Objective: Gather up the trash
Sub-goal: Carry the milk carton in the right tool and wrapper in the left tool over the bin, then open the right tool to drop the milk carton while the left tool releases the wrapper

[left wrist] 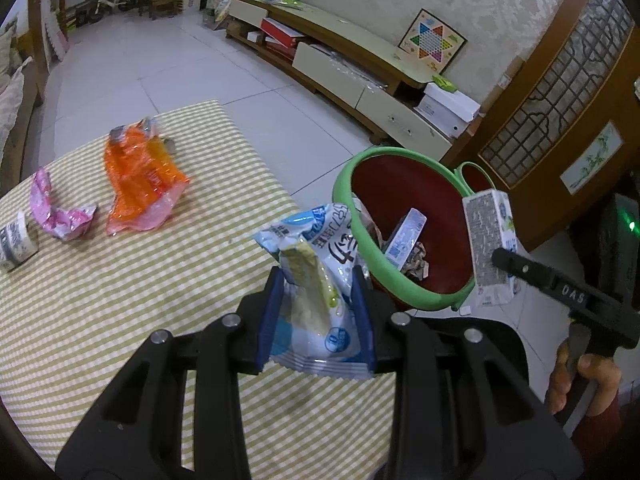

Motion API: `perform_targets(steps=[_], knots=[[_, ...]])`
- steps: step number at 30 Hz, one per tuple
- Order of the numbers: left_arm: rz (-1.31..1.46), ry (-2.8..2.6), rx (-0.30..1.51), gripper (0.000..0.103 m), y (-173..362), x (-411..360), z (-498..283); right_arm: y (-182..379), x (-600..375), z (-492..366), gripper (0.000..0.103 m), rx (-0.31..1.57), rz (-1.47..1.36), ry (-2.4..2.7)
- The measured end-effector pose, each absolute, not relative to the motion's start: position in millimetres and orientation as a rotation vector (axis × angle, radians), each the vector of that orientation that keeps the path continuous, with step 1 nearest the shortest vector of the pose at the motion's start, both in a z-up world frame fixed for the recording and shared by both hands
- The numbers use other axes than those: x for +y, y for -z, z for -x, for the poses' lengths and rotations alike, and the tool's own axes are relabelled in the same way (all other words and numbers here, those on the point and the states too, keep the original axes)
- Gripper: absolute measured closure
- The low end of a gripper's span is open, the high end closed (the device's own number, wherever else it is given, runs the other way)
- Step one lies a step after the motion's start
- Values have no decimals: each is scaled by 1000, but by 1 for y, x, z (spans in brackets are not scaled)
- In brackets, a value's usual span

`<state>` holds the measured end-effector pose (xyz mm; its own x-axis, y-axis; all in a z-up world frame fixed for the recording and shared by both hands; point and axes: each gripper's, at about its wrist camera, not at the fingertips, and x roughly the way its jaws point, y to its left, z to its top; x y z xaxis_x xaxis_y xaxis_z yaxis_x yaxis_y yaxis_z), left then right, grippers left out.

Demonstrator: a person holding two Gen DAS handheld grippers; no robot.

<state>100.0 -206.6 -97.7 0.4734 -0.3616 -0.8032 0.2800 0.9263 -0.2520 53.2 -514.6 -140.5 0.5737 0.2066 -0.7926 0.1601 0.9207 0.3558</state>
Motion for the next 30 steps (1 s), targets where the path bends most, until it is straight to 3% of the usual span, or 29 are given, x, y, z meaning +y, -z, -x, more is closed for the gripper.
perform_targets(steps=[16, 19, 21, 23, 24, 30], knots=[[17, 501, 985, 71, 95, -268, -128, 135, -551, -73, 48, 921, -388, 14], [17, 519, 965, 62, 92, -276, -132, 132, -555, -75, 48, 907, -380, 27], [14, 528, 948, 46, 89, -280, -133, 132, -558, -78, 47, 903, -381, 34], [9, 533, 928, 38, 85, -282, -134, 134, -559, -78, 33, 905, -393, 47], [7, 533, 921, 34, 83, -285, -134, 135, -559, -79, 31, 906, -397, 50], [33, 473, 921, 24, 86, -248, -135, 139, -539, -79, 27, 941, -384, 26]])
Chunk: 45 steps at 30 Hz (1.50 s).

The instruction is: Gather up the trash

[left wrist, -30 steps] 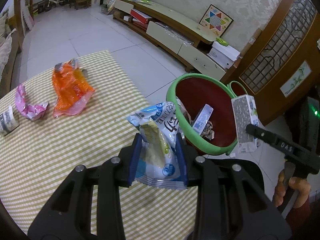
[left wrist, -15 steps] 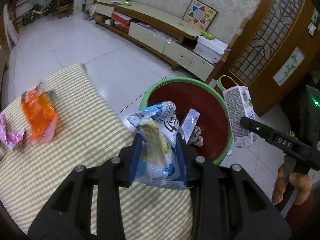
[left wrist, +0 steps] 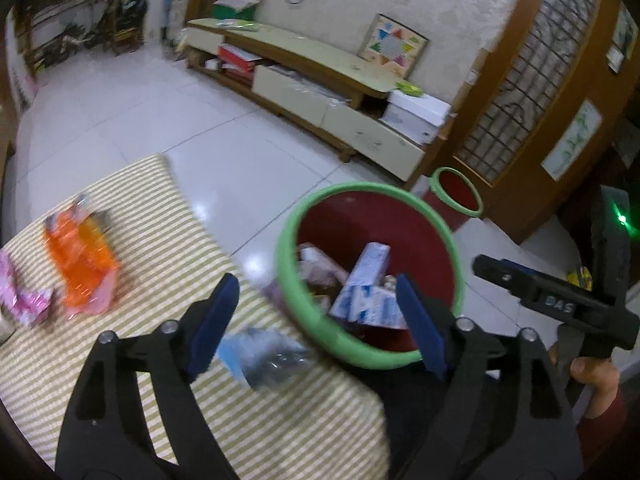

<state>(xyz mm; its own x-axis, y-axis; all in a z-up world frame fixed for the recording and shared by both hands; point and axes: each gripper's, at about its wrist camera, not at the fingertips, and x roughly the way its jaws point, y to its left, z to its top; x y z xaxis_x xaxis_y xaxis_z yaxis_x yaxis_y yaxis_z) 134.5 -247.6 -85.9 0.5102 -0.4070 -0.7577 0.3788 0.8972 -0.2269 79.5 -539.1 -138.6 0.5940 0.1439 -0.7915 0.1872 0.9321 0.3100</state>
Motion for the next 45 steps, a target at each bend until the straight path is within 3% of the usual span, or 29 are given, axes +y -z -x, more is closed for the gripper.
perform_targets(steps=[14, 17, 26, 28, 31, 32, 34, 44, 45], knots=[[127, -17, 942, 24, 100, -1, -130, 136, -455, -100, 27, 992, -313, -112], [134, -76, 956, 24, 99, 40, -131, 147, -422, -107, 17, 1066, -274, -184], [184, -136, 947, 24, 103, 76, -109, 202, -334, -112, 17, 1275, -100, -279], [184, -130, 956, 24, 107, 74, -106, 213, -326, -112, 30, 1297, -57, -267], [183, -122, 967, 24, 112, 72, -103, 216, -330, -111, 67, 1296, -91, -277], [183, -120, 970, 24, 113, 72, -104, 212, -334, -111, 71, 1282, -109, -275], [178, -118, 970, 24, 114, 73, -106, 200, -342, -111, 101, 1244, -136, -282], [23, -116, 967, 17, 105, 111, -134, 130, -442, -117, 99, 991, -252, -48], [10, -112, 978, 17, 106, 113, -138, 129, -455, -119, 95, 985, -265, -9]])
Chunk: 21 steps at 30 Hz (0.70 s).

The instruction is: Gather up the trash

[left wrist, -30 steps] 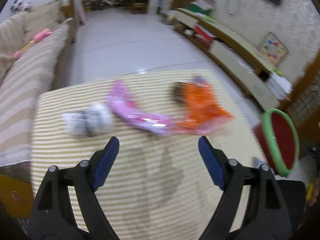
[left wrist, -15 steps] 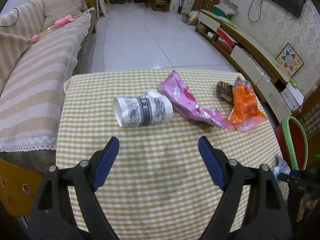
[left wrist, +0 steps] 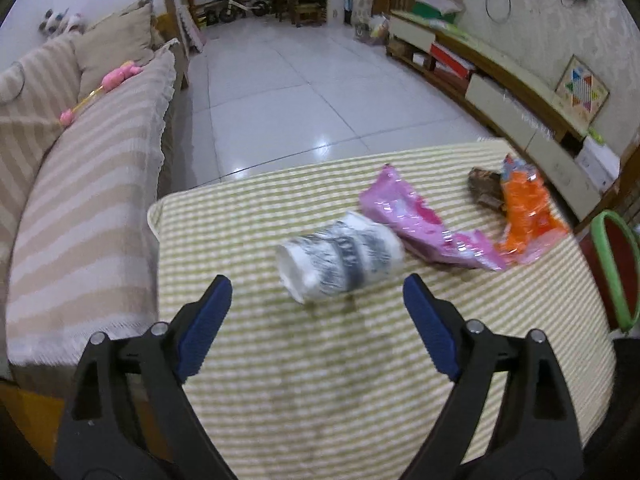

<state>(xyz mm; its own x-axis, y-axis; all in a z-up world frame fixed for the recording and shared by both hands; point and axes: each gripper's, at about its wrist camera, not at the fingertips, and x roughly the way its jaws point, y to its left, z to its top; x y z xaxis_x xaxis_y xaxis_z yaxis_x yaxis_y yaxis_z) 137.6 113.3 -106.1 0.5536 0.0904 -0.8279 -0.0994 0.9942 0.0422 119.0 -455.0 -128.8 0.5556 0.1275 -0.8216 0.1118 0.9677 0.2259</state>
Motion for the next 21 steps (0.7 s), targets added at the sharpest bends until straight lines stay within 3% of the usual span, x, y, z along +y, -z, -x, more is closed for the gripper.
perform_targets(steps=[1, 3, 4, 11, 13, 15, 16, 17, 18, 21], knots=[[-8, -104, 993, 17, 109, 117, -142, 130, -465, -121, 93, 987, -277, 24], [-60, -56, 1032, 16, 118, 118, -154, 134, -483, -124, 59, 1003, -315, 69], [-84, -42, 1047, 16, 122, 117, -158, 135, -489, -122, 31, 993, -332, 85], [-343, 79, 1132, 16, 155, 86, -189, 147, -474, -119, 29, 1026, -310, 60], [-361, 82, 1147, 20, 162, 81, -197, 150, -458, -119, 29, 1038, -297, 27], [-346, 73, 1129, 31, 163, 80, -199, 150, -440, -121, 29, 1043, -277, -14], [-321, 64, 1108, 39, 159, 81, -197, 148, -429, -122, 29, 1043, -266, -33], [-288, 59, 1091, 53, 155, 83, -195, 146, -413, -125, 29, 1044, -247, -74], [-272, 48, 1075, 60, 152, 84, -191, 145, -399, -128, 29, 1046, -230, -112], [-150, 36, 1046, 64, 144, 90, -173, 138, -346, -141, 29, 1044, -157, -242]])
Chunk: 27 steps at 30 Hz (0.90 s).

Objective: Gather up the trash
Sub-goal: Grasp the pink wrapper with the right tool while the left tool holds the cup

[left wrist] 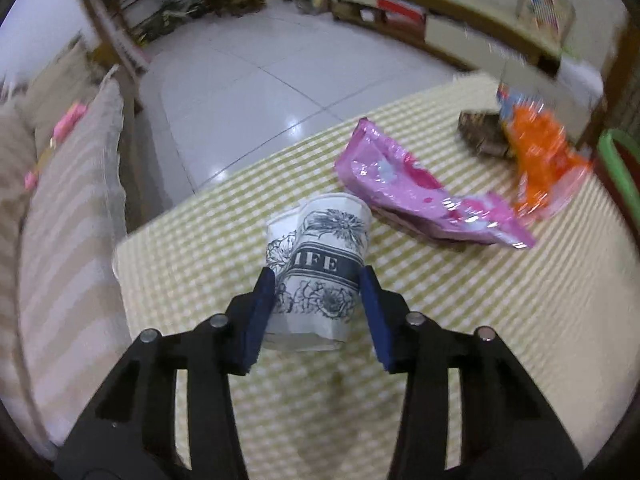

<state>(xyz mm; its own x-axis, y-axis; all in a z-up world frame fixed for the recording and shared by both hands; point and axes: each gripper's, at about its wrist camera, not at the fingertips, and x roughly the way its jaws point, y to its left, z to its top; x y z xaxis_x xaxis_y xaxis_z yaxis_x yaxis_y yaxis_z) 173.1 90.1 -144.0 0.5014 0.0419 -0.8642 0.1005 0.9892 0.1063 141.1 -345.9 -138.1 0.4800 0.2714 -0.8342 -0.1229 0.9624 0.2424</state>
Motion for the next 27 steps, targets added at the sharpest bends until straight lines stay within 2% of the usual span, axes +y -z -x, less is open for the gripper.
perform_targets(steps=[1, 2, 3, 4, 5, 8, 15, 16, 18, 19, 20, 22, 24, 25, 27], knots=[[-99, 36, 1047, 75, 142, 91, -163, 135, -328, -144, 29, 1039, -134, -284], [-64, 23, 1028, 78, 139, 93, -152, 132, -305, -149, 29, 1032, -105, -340], [-27, 19, 1018, 91, 136, 93, -143, 129, -289, -152, 28, 1026, -85, -376], [18, 11, 1019, 91, 133, 95, -133, 126, -265, -156, 27, 1015, -55, -427], [81, -5, 1025, 96, 131, 98, -119, 125, -250, -158, 26, 1007, -33, -462], [220, -25, 1059, 97, 139, 103, -86, 124, -185, -170, 22, 978, 67, -579], [306, -56, 1081, 96, 148, 104, -39, 166, -66, -213, 23, 1015, 306, -632], [325, -56, 1077, 93, 146, 105, -36, 173, -58, -217, 23, 1029, 328, -623], [352, -57, 1063, 79, 142, 108, -30, 190, -47, -226, 25, 1075, 340, -609], [357, -57, 1055, 75, 140, 110, -25, 196, -43, -227, 26, 1094, 339, -608], [361, -53, 1047, 70, 138, 111, -24, 204, -37, -231, 32, 1122, 343, -610], [358, -50, 1038, 66, 136, 112, -27, 214, -34, -236, 45, 1161, 327, -620], [338, -36, 1025, 58, 131, 111, -36, 217, -35, -239, 80, 1190, 304, -616], [327, -27, 1019, 53, 128, 110, -38, 215, -37, -237, 81, 1177, 300, -617], [280, 7, 996, 33, 121, 104, -49, 204, -45, -230, 85, 1138, 281, -634]])
